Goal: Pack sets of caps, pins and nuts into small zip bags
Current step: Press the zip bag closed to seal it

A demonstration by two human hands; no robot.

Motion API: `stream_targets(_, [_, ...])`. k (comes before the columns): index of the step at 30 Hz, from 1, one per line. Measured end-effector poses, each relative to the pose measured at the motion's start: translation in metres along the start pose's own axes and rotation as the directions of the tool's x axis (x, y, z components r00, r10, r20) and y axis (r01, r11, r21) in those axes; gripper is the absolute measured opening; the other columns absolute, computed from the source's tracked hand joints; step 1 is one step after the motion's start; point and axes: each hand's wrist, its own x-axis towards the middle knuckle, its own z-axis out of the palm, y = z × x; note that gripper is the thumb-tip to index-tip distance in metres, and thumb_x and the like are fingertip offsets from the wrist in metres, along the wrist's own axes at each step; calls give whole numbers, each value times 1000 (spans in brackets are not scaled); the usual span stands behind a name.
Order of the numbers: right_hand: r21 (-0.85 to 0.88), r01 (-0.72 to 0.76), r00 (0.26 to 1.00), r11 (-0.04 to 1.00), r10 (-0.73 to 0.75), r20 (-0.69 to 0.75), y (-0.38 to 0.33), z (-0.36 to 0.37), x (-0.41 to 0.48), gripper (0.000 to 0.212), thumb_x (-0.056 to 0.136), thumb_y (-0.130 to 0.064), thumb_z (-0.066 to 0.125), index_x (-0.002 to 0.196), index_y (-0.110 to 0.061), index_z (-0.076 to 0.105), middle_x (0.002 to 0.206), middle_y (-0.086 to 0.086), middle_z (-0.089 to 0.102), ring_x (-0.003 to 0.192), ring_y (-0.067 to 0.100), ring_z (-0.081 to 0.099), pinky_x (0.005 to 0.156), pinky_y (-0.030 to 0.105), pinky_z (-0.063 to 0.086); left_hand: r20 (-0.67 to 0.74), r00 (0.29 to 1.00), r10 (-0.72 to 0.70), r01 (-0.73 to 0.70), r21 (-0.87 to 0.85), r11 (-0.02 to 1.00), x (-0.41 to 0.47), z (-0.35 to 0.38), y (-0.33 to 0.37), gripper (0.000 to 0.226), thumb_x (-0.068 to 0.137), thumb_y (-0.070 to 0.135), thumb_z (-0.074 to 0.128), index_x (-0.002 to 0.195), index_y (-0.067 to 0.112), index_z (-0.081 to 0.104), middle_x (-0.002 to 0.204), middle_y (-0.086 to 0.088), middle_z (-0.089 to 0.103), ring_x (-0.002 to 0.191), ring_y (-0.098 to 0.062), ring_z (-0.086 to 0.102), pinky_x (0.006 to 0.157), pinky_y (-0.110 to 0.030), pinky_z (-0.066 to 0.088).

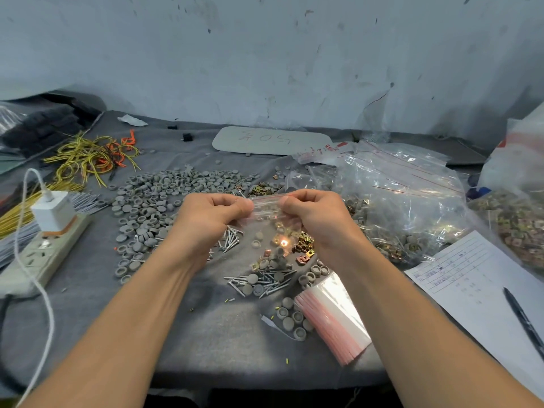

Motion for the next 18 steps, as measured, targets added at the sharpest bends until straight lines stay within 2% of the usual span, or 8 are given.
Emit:
stream_targets(4, [-4,-41,999,999,41,24,-1,-7,0,7,91,-3,75,85,-5,76,69,4,74,64,14,69,70,29,59,-15,999,-50,50,6,999,1,-12,-1,10,78,9,84,69,8,80,71,-10,76,55,-12,66,57,-18,55])
stream_targets(5, [-14,-42,999,999,43,28,0,-7,-1,8,90,-3,76,83,-5,76,70,5,74,65,15,69,70,30,59,-25,998,-52,52,17,998,0,-13,-2,8,79,9,84,72,7,79,72,-11,76,55,-12,66,57,-18,55])
stream_targets(8, [-3,-31,999,1000,31,14,0,-5,-2,15,89,-1,76,76,-7,74,64,3,72,58,11,68,57,19,53,-55,998,-26,27,27,999,0,-11,-3,9,81,7,82,74,5,78,70,-11,76,53,-10,66,56,-17,54])
stream_targets(13, [31,-44,997,999,41,69,-4,-9,-3,9,92,-2,72,84,-3,74,69,5,74,62,12,70,58,19,55,-17,999,-32,32,-10,999,0,-15,-3,5,80,6,81,76,4,78,75,-13,77,58,-11,69,59,-17,55])
stream_targets(16, [-28,-38,998,999,39,55,-3,-10,-5,10,92,-3,72,82,-3,74,73,8,75,64,15,72,58,19,54,-33,999,-39,40,35,999,1,-15,-5,12,82,6,80,71,7,79,75,-14,77,58,-13,67,60,-20,56])
stream_targets(18, [-14,-12,997,1000,13,72,-4,-13,-6,14,94,-7,72,80,-7,74,74,7,75,67,14,72,60,18,54,-55,998,-22,24,28,999,2,-13,-5,17,82,7,81,66,9,79,74,-12,77,57,-11,67,57,-18,55])
